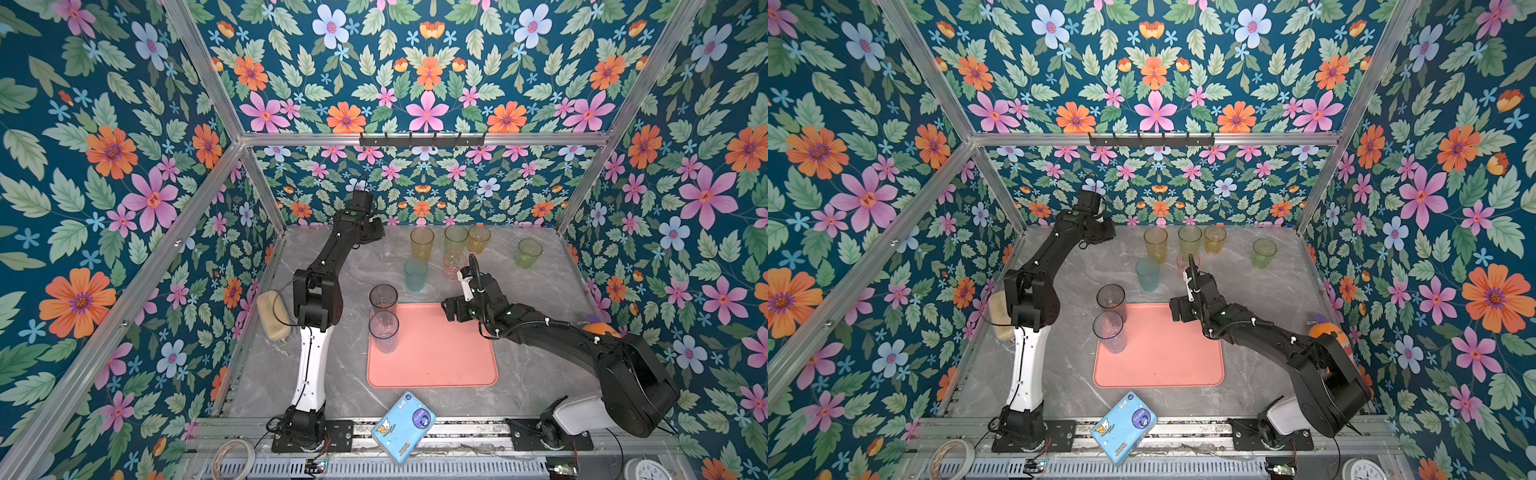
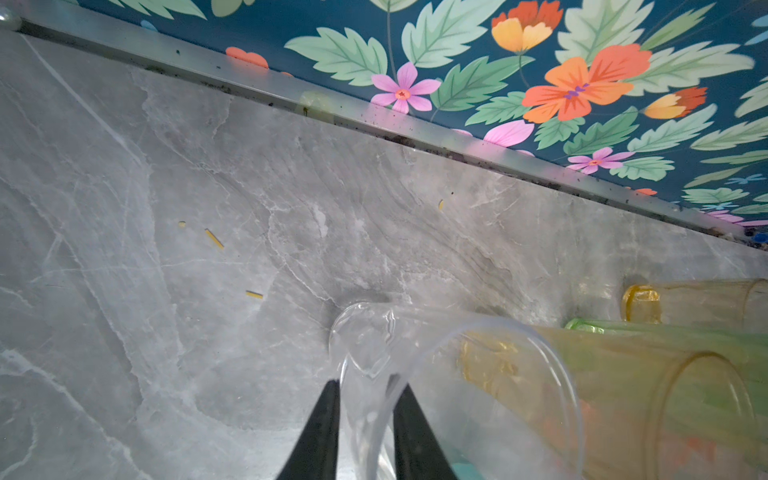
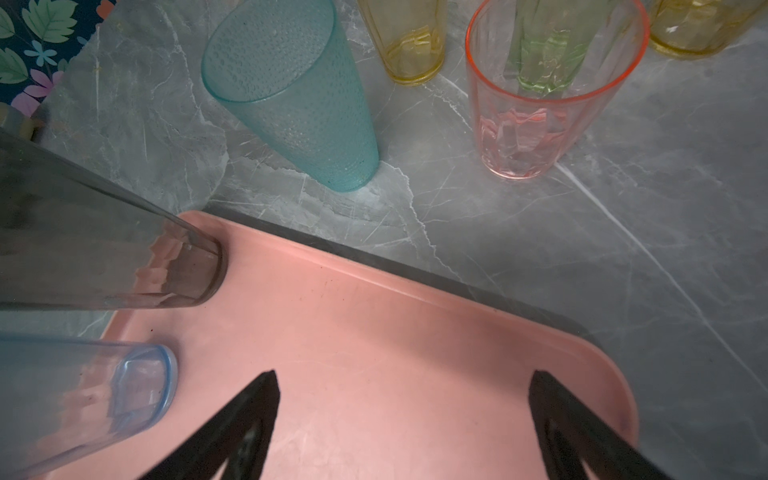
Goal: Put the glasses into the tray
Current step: 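Lower the left gripper onto the clear glass and grasp it, then lift the clear glass with the left gripper and carry it toward the tray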
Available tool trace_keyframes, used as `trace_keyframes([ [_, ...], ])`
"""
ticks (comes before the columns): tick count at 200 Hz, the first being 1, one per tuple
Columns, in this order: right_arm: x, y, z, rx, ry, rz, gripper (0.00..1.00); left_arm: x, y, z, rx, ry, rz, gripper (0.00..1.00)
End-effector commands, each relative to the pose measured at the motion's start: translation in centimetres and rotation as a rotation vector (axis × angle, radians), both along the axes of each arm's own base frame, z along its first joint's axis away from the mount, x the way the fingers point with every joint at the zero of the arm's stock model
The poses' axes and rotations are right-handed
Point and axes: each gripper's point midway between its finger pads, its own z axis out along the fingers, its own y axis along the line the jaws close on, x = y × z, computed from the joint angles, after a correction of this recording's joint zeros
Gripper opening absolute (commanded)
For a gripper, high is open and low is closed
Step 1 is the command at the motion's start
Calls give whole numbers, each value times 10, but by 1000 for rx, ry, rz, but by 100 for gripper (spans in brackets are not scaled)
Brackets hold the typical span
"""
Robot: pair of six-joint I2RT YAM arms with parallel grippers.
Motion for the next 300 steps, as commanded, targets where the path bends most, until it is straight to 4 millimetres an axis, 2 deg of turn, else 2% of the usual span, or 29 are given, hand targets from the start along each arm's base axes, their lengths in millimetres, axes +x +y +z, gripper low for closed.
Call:
trace_keyframes([
  [1,2,0,2,-10,-6,4,95,1,-1,0,-5,-2,-3,25],
  [83,3,1,0,-18,5,0,95,-1,3,2,17,3,0,7],
  [133,4,1,0,-18,9,2,94,-8,7,4,35,17,-3,0],
  [219,3,2,0,-16,9,3,94,-40,22,50,82,-18,-14,0],
  [224,3,2,0,-15,9,3,94,-47,24,50,90,4,-17,0],
  [300,3,1,0,-15,11,2,94,-91,40,90,130,-1,-29,0],
])
